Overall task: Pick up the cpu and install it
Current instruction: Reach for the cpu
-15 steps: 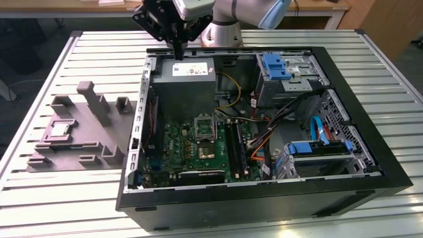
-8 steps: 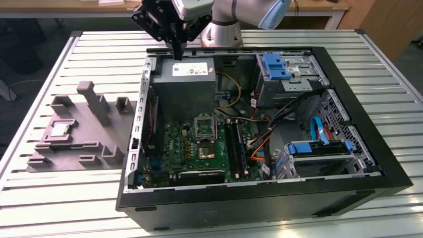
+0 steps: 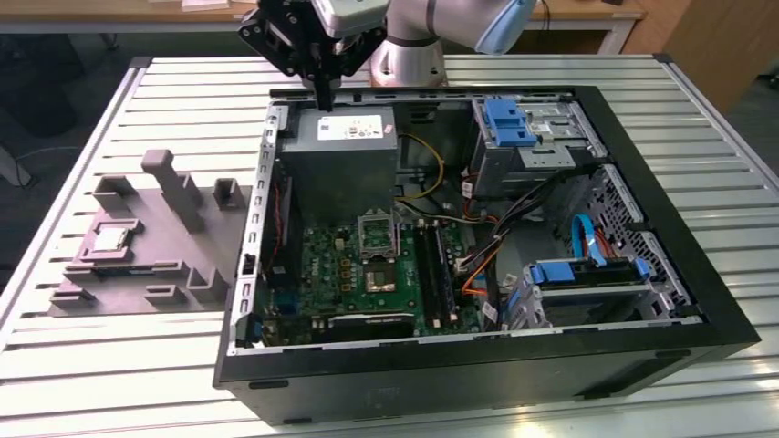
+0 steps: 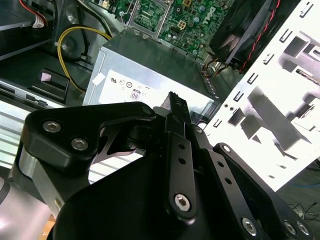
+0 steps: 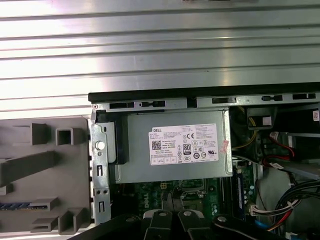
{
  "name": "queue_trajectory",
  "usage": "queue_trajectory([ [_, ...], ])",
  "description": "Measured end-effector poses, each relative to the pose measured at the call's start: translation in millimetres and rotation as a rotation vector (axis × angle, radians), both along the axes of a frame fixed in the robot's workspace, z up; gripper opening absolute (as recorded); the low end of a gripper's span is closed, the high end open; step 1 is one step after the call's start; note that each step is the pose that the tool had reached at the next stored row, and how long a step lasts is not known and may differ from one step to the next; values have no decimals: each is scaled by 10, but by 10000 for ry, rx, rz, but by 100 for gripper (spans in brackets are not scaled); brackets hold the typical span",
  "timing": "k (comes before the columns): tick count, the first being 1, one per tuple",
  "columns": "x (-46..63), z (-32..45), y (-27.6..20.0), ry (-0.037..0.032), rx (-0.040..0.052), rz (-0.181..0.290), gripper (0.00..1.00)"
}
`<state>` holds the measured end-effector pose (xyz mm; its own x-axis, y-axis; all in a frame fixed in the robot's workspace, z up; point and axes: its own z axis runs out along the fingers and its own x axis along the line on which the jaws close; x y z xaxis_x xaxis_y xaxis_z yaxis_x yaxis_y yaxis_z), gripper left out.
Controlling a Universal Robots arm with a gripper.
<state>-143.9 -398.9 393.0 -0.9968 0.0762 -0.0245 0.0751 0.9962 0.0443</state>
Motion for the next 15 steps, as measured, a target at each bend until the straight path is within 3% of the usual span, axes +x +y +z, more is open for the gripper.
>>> queue_trajectory([
  [15,-67,-1,0,0,1,0,11],
])
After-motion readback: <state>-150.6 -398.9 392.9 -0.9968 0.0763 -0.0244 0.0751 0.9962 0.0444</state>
